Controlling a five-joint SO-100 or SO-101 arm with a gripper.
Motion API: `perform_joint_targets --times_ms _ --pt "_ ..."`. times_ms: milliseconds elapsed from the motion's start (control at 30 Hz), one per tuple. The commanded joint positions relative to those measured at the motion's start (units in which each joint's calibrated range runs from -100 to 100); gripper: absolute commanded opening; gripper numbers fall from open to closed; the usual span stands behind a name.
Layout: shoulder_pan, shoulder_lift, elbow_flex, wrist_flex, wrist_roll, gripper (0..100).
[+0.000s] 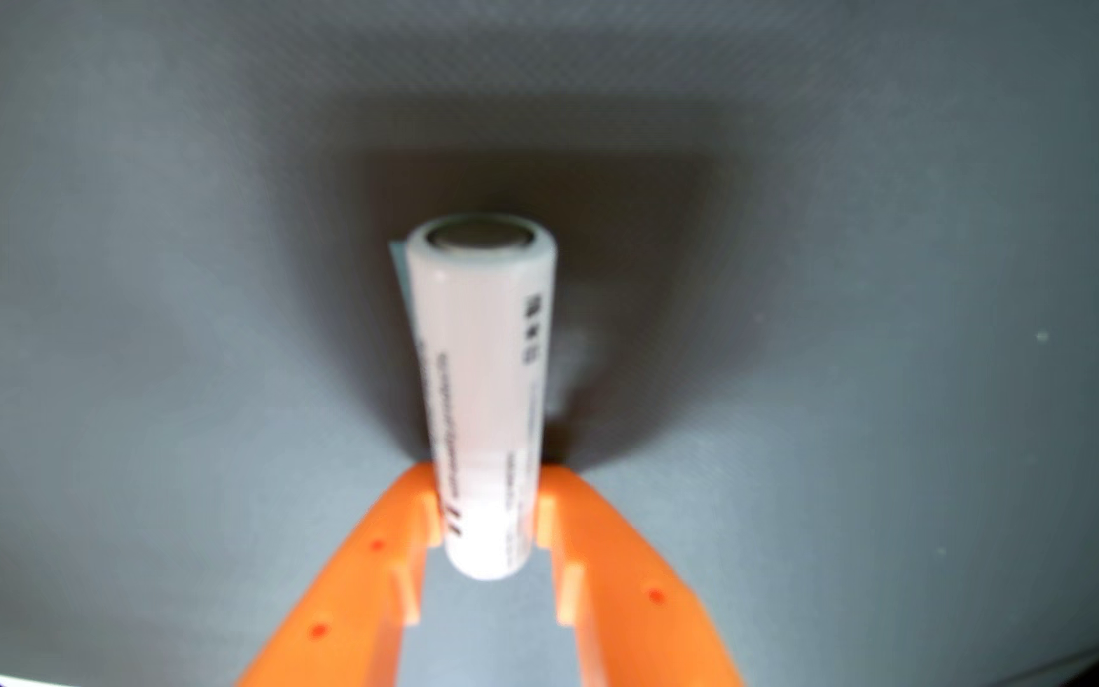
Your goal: Insert Battery
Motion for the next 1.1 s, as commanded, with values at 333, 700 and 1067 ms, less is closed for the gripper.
perform_joint_targets --times_ms 333,700,1067 --pt "-5.4 -1.0 -11.3 6.6 -3.7 2" --pt "-18.1 -1.0 -11.2 6.7 -8.9 2" --pt "-21.8 -1.0 -15.2 10.4 -10.5 2"
